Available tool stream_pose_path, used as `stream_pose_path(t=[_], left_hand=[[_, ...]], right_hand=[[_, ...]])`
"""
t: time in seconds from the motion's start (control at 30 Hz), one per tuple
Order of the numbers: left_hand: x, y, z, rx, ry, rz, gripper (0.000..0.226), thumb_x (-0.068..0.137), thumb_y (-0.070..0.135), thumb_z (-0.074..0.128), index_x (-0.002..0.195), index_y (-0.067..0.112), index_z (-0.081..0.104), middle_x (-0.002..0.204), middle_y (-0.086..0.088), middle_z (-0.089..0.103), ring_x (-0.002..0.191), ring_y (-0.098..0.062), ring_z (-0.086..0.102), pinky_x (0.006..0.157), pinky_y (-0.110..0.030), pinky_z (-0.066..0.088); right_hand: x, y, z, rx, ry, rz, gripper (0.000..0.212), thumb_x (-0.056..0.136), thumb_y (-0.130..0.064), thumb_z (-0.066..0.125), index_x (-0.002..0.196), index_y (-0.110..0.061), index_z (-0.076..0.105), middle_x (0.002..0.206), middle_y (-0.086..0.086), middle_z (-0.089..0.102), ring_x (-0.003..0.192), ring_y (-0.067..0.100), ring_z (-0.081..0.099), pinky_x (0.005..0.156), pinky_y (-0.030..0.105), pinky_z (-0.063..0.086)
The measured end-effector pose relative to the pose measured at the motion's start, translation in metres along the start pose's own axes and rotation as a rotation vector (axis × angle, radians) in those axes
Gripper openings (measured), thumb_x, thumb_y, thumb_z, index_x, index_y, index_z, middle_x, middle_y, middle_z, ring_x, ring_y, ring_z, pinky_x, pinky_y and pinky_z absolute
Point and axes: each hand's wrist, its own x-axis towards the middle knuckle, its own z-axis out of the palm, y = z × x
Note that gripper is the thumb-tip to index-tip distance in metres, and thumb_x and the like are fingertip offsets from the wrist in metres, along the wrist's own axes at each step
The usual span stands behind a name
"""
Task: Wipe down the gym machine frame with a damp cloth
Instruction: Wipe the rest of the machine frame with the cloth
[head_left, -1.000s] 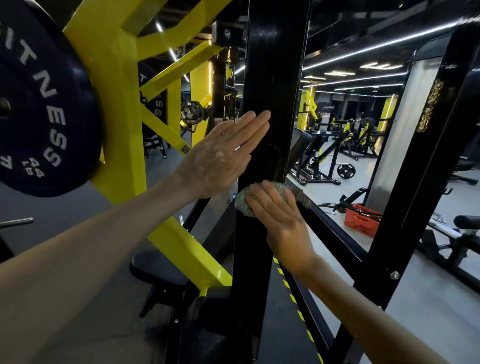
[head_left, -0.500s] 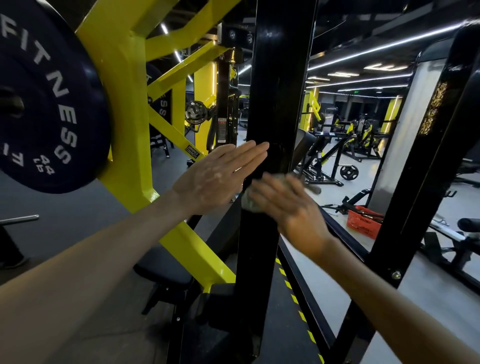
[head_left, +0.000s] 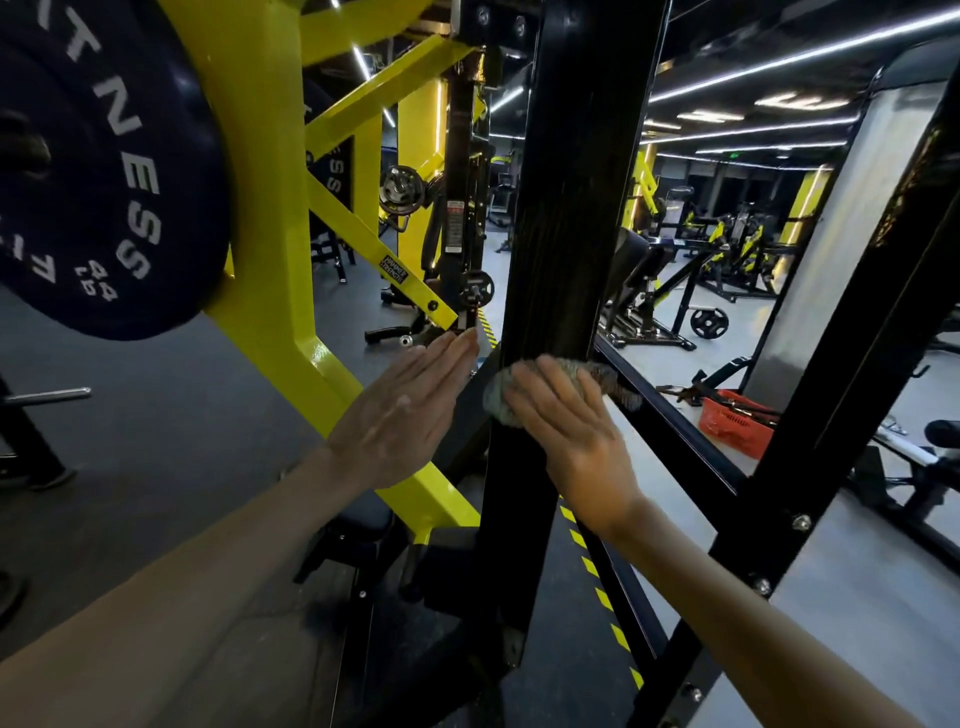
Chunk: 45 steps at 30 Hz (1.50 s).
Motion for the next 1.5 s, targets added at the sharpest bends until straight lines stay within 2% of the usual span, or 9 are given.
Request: stream_pose_path(t=[0.1,0.23,0.37,0.53,0.63,0.73,0.97,1.27,1.5], left_hand=[[-0.008,0.006,0.007,-0.016,-0.022,0.015,0.056,0.099,0.013,0.033,0.154,0.000,0.027,0.161,-0.012,0.027,0.148,-0.023,0.026,0.119,-0.034,0.019],[-0.012,0.015,0.015,-0.043,-0.050,0.032,0.057,0.097,0.010,0.039,0.152,-0.003,0.029,0.159,-0.016,0.030,0.146,-0.028,0.031,0.119,-0.035,0.021],[-0.030,0.026,0.039,-0.138,-0.084,0.012,0.054,0.094,0.006,0.043,0.146,-0.007,0.038,0.154,-0.020,0.038,0.142,-0.032,0.036,0.116,-0.039,0.027],[-0.087,0.057,0.085,-0.273,-0.218,-0.134,0.053,0.099,0.017,0.029,0.145,-0.006,0.042,0.153,-0.018,0.039,0.142,-0.032,0.039,0.114,-0.040,0.031],[-0.121,0.078,0.108,-0.295,-0.309,-0.189,0.054,0.100,0.020,0.028,0.145,-0.005,0.042,0.152,-0.018,0.041,0.141,-0.032,0.041,0.115,-0.036,0.024],[-0.140,0.093,0.124,-0.334,-0.378,-0.264,0.056,0.096,0.021,0.032,0.146,-0.004,0.042,0.153,-0.017,0.041,0.139,-0.034,0.043,0.113,-0.036,0.025],[-0.145,0.101,0.124,-0.449,-0.361,-0.336,0.062,0.089,0.014,0.032,0.148,-0.005,0.036,0.154,-0.020,0.039,0.143,-0.037,0.034,0.117,-0.047,0.031],[-0.152,0.116,0.132,-0.478,-0.317,-0.418,0.065,0.090,0.015,0.030,0.153,-0.002,0.026,0.159,-0.017,0.030,0.149,-0.035,0.022,0.119,-0.050,0.028],[-0.158,0.121,0.147,-0.460,-0.205,-0.383,0.075,0.085,0.020,0.048,0.151,-0.004,0.024,0.156,-0.021,0.029,0.149,-0.037,0.021,0.119,-0.052,0.025]], right_hand=[[-0.047,-0.012,0.011,0.000,-0.141,-0.083,0.035,0.105,-0.010,0.040,0.137,-0.009,0.056,0.145,0.007,0.051,0.142,0.026,0.037,0.117,0.044,0.028],[-0.043,-0.007,0.001,-0.026,-0.260,-0.176,0.037,0.103,-0.010,0.039,0.133,-0.009,0.060,0.144,0.006,0.053,0.138,0.026,0.043,0.110,0.044,0.036],[0.014,0.012,-0.022,-0.077,-0.097,-0.122,0.038,0.104,-0.008,0.034,0.131,-0.006,0.061,0.140,0.011,0.056,0.135,0.029,0.045,0.115,0.042,0.026],[0.042,0.014,-0.010,-0.084,0.097,0.076,0.048,0.087,0.006,0.066,0.133,-0.004,0.057,0.142,0.014,0.053,0.137,0.034,0.041,0.121,0.042,0.015],[0.009,-0.006,0.011,-0.041,0.099,0.104,0.038,0.099,0.002,0.047,0.136,-0.002,0.054,0.143,0.016,0.051,0.138,0.034,0.039,0.122,0.041,0.011],[-0.045,-0.026,0.032,-0.035,-0.020,0.046,0.040,0.106,-0.004,0.030,0.136,-0.006,0.056,0.143,0.012,0.052,0.138,0.030,0.041,0.119,0.042,0.018],[-0.115,-0.044,0.042,-0.064,-0.318,-0.088,0.042,0.099,-0.004,0.041,0.140,-0.008,0.051,0.148,0.007,0.048,0.141,0.021,0.033,0.120,0.037,0.014],[-0.032,-0.019,0.024,-0.085,0.008,0.054,0.042,0.096,0.004,0.049,0.136,-0.005,0.054,0.143,0.015,0.052,0.137,0.033,0.041,0.120,0.042,0.016],[-0.122,-0.056,0.080,-0.017,0.011,0.058,0.042,0.101,-0.001,0.046,0.142,-0.011,0.044,0.148,0.010,0.045,0.147,0.022,0.025,0.120,0.041,0.017]])
